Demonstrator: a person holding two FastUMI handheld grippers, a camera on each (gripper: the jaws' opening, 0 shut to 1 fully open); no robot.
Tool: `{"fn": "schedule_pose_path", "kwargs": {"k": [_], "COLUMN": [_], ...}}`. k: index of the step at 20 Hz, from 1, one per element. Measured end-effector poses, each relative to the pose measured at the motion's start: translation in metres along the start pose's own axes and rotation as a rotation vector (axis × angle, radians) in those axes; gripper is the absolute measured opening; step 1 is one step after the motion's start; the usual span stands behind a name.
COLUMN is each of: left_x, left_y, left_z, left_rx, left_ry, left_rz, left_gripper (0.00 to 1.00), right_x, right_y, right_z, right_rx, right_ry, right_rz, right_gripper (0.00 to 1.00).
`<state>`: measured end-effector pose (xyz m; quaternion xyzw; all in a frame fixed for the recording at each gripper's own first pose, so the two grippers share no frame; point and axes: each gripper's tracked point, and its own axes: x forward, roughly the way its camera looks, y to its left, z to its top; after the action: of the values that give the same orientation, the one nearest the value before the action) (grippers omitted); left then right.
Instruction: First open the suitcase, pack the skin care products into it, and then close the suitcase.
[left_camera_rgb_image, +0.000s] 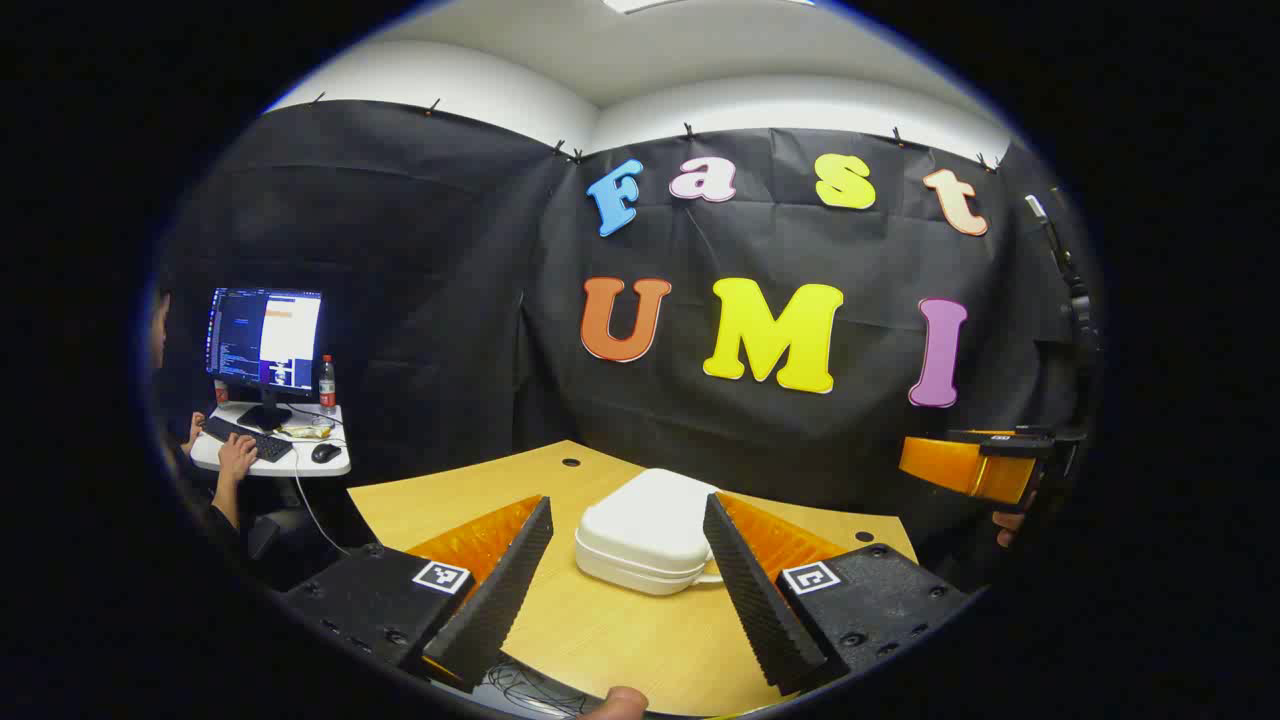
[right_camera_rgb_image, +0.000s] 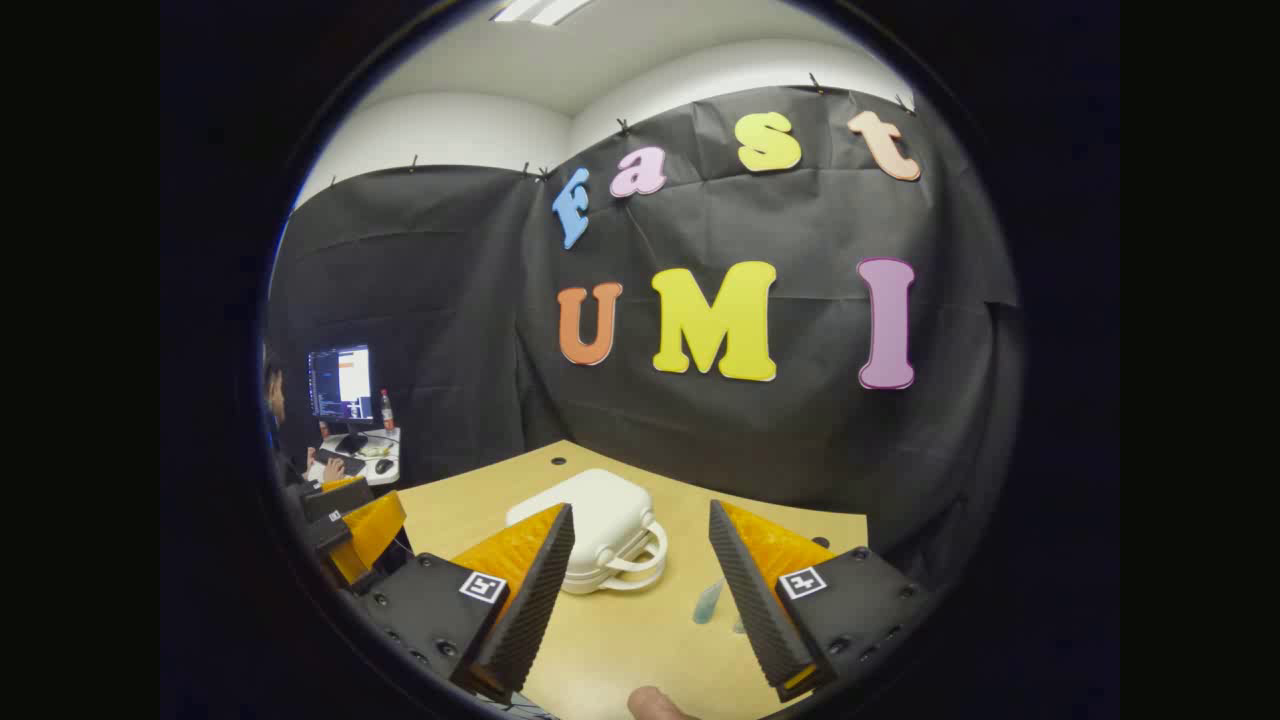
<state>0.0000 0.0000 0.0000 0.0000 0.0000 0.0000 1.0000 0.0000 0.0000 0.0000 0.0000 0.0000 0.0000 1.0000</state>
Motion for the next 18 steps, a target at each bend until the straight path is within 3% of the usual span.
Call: {"fn": "schedule_pose_path", "kwargs": {"k": [9,14,18], "left_x": [0.012,0.026,0.039], "left_y": [-0.013,-0.040,-0.064], "left_z": [0.025,0.044,0.042], "left_rx": [0.048,0.115,0.106], "left_ry": [-0.050,-0.083,-0.087], "left_rz": [-0.080,-0.155,-0.203], "left_gripper": [0.97,0.97,0.97], "right_x": [-0.006,-0.009,-0.011], "right_y": [-0.006,-0.022,-0.045], "right_z": [-0.002,-0.002,-0.005], "right_rx": [0.013,0.036,0.044], "right_ry": [-0.003,-0.015,-0.044], "right_rz": [-0.030,-0.077,-0.135], "right_gripper": [0.80,0.80,0.80]}}
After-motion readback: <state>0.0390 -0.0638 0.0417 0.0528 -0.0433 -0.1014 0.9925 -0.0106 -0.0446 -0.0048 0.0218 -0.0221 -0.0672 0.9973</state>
